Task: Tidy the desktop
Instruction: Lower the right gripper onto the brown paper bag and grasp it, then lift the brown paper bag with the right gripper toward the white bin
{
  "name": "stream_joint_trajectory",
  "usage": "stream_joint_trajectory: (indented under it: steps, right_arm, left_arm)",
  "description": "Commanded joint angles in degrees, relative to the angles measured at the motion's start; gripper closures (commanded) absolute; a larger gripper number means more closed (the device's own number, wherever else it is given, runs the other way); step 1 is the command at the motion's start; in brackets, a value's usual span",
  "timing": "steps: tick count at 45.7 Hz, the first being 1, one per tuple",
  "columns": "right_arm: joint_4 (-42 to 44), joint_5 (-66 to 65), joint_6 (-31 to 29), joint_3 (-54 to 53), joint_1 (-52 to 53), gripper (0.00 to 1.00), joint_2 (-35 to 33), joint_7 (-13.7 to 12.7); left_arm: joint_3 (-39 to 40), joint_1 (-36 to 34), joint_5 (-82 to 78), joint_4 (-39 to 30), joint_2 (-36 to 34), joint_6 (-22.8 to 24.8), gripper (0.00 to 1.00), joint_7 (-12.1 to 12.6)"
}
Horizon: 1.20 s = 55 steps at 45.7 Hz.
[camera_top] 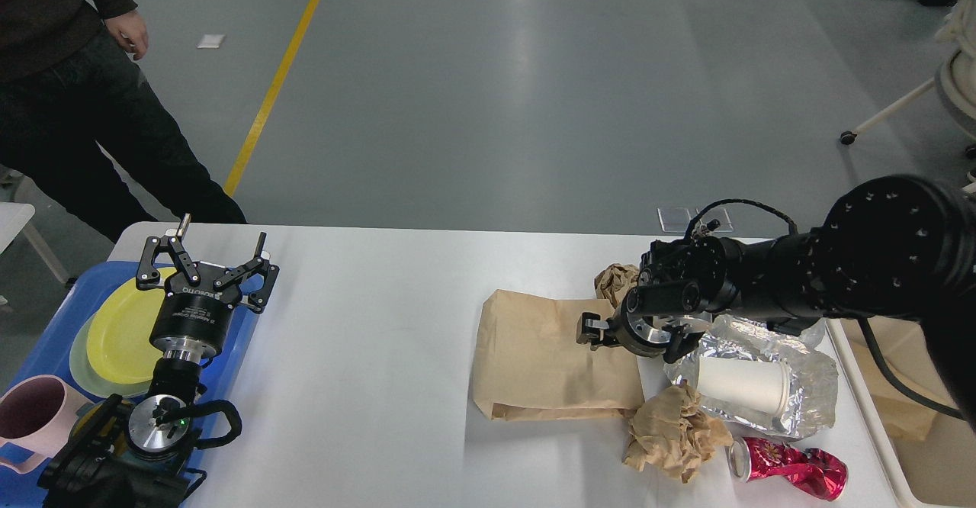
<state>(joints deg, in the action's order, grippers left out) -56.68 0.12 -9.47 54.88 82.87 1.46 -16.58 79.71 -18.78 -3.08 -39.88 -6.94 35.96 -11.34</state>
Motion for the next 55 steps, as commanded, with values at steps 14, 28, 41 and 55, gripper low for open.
stream_joint_trajectory:
  steps: [14,28,41,55]
  right_arm:
    - [7.2,-2.1,4.4,2.0,-8.4,0.23,0.2,9.9]
    - [7.2,-2.0,4.6,0.8,-8.9,0.23,0.8,9.8]
    - [6.8,-1.4,4.6,0.8,-10.3,0.66,1.0,9.3]
    - [5.9,2.8,3.2,0.7,-10.2,1.00,1.4,8.6]
  left_arm:
    - [0.0,0.0,0.0,0.1,0.0,0.0,0.04,0.0]
    - [-0.1,0.0,0.0,0.1,0.0,0.0,0.04,0.0]
    - [0.0,0.0,0.0,0.0,0.0,0.0,0.04,-0.1]
    - [0.0,0.0,0.0,0.1,0.0,0.0,0.04,0.0]
